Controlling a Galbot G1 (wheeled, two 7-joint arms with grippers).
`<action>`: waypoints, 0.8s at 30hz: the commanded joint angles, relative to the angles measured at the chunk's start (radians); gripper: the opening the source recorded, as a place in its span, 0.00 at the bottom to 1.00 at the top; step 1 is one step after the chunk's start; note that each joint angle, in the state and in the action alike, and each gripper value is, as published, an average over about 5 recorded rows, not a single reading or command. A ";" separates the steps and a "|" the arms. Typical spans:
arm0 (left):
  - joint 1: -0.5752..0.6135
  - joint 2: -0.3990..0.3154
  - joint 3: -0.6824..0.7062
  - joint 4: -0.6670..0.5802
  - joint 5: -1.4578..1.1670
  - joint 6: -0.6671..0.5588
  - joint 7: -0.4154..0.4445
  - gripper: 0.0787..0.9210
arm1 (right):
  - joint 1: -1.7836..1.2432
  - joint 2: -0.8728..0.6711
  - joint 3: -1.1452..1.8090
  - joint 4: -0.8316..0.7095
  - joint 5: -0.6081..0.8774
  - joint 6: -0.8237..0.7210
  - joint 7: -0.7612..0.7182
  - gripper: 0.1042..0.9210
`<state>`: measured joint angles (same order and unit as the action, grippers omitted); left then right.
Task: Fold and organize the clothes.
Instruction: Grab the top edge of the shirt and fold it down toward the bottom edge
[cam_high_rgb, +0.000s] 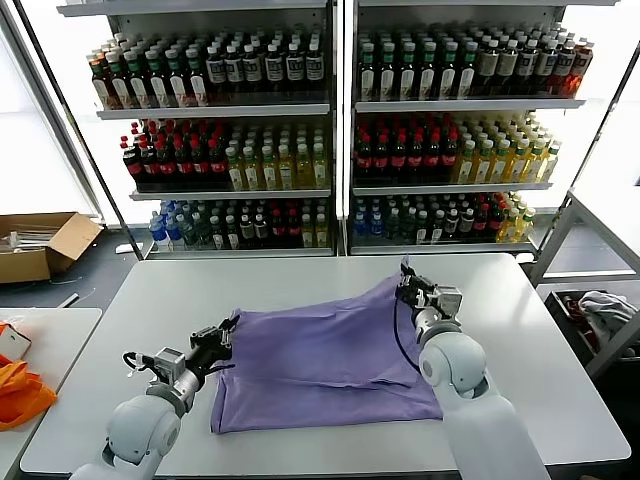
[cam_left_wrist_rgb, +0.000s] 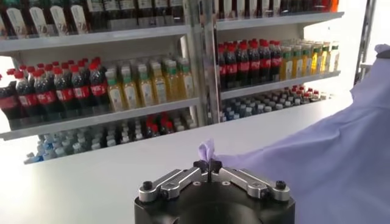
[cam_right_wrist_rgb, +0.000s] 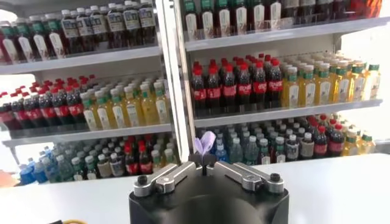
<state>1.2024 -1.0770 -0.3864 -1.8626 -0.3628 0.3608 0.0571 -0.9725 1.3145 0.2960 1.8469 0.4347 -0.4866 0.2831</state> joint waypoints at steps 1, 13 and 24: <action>0.103 -0.033 -0.022 -0.073 0.044 -0.007 0.009 0.01 | -0.226 0.001 0.031 0.174 -0.064 0.009 0.021 0.01; 0.182 -0.042 -0.031 -0.099 0.096 -0.029 0.022 0.01 | -0.374 -0.002 0.127 0.232 -0.068 0.004 0.062 0.01; 0.266 -0.067 -0.056 -0.120 0.142 -0.052 0.028 0.01 | -0.403 -0.006 0.126 0.183 -0.077 0.009 0.078 0.01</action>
<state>1.3914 -1.1308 -0.4321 -1.9641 -0.2574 0.3180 0.0823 -1.3180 1.3082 0.4035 2.0225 0.3674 -0.4801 0.3508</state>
